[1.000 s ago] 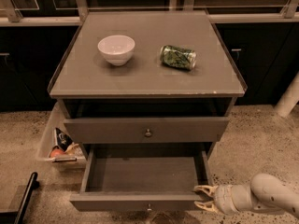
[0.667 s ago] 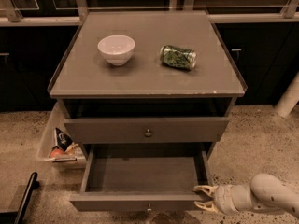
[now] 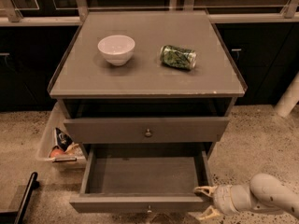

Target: Open middle drawer

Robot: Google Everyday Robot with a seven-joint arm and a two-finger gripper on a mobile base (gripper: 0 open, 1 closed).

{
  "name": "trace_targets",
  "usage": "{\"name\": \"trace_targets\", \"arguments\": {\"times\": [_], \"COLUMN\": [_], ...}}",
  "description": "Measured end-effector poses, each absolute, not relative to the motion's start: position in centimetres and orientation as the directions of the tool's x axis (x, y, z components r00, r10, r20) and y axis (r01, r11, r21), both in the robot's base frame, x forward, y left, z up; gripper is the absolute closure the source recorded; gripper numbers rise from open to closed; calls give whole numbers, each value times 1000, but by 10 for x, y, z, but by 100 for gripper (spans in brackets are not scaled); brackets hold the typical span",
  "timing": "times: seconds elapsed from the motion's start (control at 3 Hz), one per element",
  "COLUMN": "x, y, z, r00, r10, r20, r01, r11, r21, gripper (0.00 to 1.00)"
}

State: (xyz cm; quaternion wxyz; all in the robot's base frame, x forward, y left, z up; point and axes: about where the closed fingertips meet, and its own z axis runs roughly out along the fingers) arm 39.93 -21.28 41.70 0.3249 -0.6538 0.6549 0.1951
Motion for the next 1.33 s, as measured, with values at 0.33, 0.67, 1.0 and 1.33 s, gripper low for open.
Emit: {"name": "trace_targets", "arguments": {"times": [0.33, 0.67, 1.0, 1.33], "x": [398, 394, 390, 382], "y": [-211, -202, -196, -197], "z": [418, 439, 476, 512], "r00": [71, 119, 187, 240], "r10": [-729, -724, -718, -714], "r20": [-681, -679, -670, -658], "r01": [-983, -979, -965, -949], "r11": [64, 28, -8, -29], "r21": [-171, -202, -261, -314], "gripper": [0, 0, 0, 0]}}
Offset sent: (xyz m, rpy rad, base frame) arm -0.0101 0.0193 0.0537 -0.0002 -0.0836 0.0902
